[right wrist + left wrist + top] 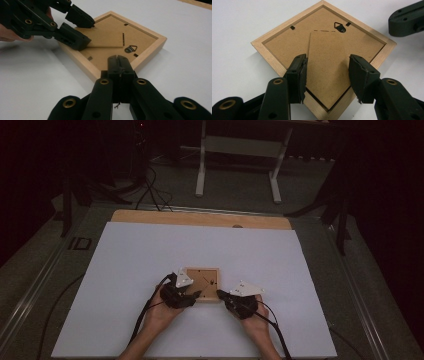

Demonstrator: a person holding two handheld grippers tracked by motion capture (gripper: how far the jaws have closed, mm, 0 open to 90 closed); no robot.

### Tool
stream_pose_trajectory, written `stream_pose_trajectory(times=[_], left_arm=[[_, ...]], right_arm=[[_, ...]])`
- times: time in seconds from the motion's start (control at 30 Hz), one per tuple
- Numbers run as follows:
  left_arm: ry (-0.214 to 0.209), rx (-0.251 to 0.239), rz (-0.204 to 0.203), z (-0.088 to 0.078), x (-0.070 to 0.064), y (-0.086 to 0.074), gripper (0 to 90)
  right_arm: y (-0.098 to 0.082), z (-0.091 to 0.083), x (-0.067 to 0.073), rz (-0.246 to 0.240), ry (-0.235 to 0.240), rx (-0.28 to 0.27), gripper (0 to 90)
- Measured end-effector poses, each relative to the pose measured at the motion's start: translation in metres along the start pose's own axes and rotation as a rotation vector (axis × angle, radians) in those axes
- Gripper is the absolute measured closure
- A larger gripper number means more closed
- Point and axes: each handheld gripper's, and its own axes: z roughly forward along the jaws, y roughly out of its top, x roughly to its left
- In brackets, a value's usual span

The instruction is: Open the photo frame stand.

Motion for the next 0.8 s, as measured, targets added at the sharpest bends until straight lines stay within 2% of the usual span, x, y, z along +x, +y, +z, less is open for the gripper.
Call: stream_pose_trajectory(times=[0.43,0.57,0.8], left_arm=[[0.014,0.012,0.011,-0.001,-0.002,0.002,51.2],[0.027,0.039,0.028,-0.003,-0.004,0.009,51.3],[0.026,0.05,0.033,-0.007,-0.004,0.019,51.4]], right_arm=[[-0.002,0.007,0.003,-0.011,0.007,0.025,90.0],[-0.002,0.008,0.002,-0.002,0.013,0.024,90.0],[-0.002,0.008,0.003,-0.006,0.011,0.026,90.0]])
